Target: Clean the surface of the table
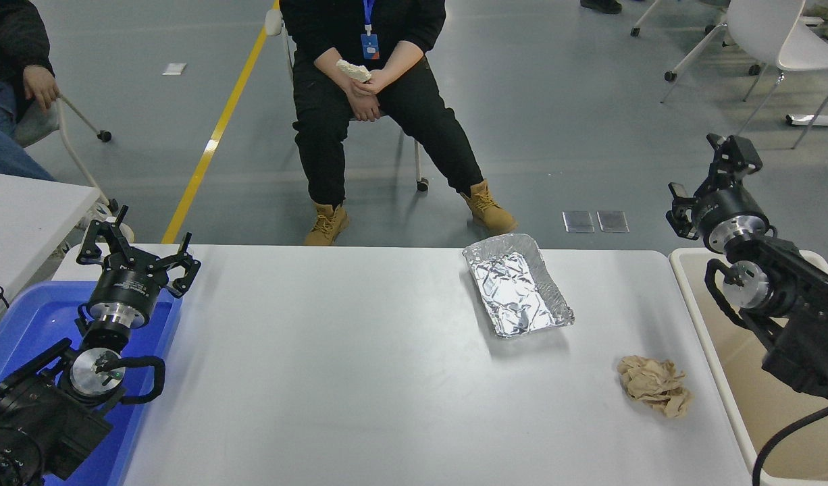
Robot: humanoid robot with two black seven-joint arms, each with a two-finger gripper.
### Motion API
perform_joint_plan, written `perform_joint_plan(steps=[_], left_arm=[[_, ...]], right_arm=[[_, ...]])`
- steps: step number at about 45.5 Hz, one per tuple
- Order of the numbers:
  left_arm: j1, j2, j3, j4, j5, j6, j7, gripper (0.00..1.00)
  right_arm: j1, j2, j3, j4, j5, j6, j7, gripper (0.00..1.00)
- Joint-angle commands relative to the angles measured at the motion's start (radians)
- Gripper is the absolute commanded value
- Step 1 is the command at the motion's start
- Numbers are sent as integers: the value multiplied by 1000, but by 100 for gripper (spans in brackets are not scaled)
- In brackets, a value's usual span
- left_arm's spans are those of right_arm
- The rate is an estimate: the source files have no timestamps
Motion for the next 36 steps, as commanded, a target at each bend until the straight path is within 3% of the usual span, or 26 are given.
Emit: perform_joint_plan(steps=[1, 13, 22, 36], left_arm=[[0, 0, 0, 1, 0, 0, 0, 100], [0, 0, 0, 1, 0, 0, 0, 100], [0, 0, 0, 1, 0, 0, 0, 100], [0, 0, 0, 1, 0, 0, 0, 100]], right_arm=[[158, -27, -407, 12, -16, 29, 0, 98], [307, 1, -698, 12, -291, 66, 0, 98], [330, 26, -717, 14, -509, 164, 2, 98], [333, 133, -767, 15, -777, 167, 3, 98]])
